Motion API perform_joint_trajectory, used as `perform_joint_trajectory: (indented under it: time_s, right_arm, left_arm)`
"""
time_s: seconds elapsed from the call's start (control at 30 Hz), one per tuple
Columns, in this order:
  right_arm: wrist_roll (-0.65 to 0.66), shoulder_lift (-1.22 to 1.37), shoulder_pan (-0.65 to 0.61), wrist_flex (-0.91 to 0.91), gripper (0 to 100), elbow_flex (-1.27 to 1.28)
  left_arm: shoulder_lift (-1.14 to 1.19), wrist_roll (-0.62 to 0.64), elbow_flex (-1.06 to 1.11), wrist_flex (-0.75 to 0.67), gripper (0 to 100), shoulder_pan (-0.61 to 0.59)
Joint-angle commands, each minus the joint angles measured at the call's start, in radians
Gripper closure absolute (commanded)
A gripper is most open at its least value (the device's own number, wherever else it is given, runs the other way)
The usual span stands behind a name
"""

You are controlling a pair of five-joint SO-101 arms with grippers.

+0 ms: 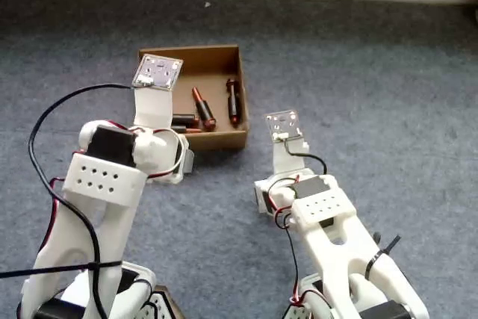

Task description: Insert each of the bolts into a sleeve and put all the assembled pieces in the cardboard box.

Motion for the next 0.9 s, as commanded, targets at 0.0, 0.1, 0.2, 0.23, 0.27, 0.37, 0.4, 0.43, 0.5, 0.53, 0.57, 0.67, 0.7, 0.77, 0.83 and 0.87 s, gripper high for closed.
perform_joint_trajectory:
  time_s: [0.0, 0.1, 0.2, 0.23, 0.27, 0.37, 0.4, 0.43, 0.5, 0.53, 0.57, 0.67, 0.7, 0.77, 0.83, 0.87]
  right_arm:
    - [0.000, -0.025, 0.056, -0.015, 99.3, -0.015]
    - [0.000, -0.025, 0.077, -0.015, 99.3, -0.016]
    - [0.000, -0.025, 0.081, -0.015, 99.3, -0.016]
    - [0.000, -0.025, 0.081, -0.015, 99.3, -0.016]
    - [0.000, -0.025, 0.081, -0.015, 99.3, -0.016]
    - [0.000, -0.024, 0.081, -0.015, 99.3, -0.016]
    - [0.000, -0.024, 0.081, -0.015, 99.3, -0.016]
    - [0.000, -0.024, 0.081, -0.015, 99.3, -0.016]
    - [0.000, -0.024, 0.081, -0.015, 99.3, -0.016]
    - [0.000, -0.024, 0.081, -0.015, 99.3, -0.016]
    - [0.000, -0.024, 0.081, -0.015, 99.3, -0.016]
    - [0.000, -0.021, 0.081, -0.015, 99.3, -0.016]
    - [0.000, -0.021, 0.081, -0.015, 99.3, -0.016]
    - [0.000, -0.021, 0.081, -0.015, 99.3, -0.016]
    - [0.000, -0.021, 0.081, -0.015, 99.3, -0.015]
    - [0.000, -0.021, 0.081, -0.015, 99.3, -0.015]
  left_arm:
    - [0.090, -0.009, -0.085, 0.005, 91, 0.010]
    - [0.148, -0.009, -0.128, 0.009, 93, 0.012]
    - [0.197, -0.028, -0.150, 0.005, 93, 0.012]
    - [0.214, -0.081, -0.154, 0.002, 93, 0.012]
    - [0.234, -0.160, -0.157, 0.002, 93, 0.012]
    - [0.291, -0.454, -0.156, 0.002, 93, 0.012]
    - [0.308, -0.534, -0.151, 0.002, 93, 0.012]
    - [0.326, -0.600, -0.148, 0.002, 93, 0.012]
    - [0.364, -0.672, -0.148, 0.002, 93, 0.012]
    - [0.384, -0.695, -0.148, 0.000, 93, 0.012]
    - [0.404, -0.715, -0.154, -0.002, 93, 0.012]
    - [0.473, -0.772, -0.153, -0.068, 92, 0.010]
    - [0.498, -0.801, -0.153, -0.081, 92, 0.010]
    - [0.556, -0.859, -0.159, -0.089, 92, 0.012]
    - [0.604, -0.884, -0.171, -0.092, 89, 0.012]
    - [0.630, -0.884, -0.183, -0.092, 86, 0.010]
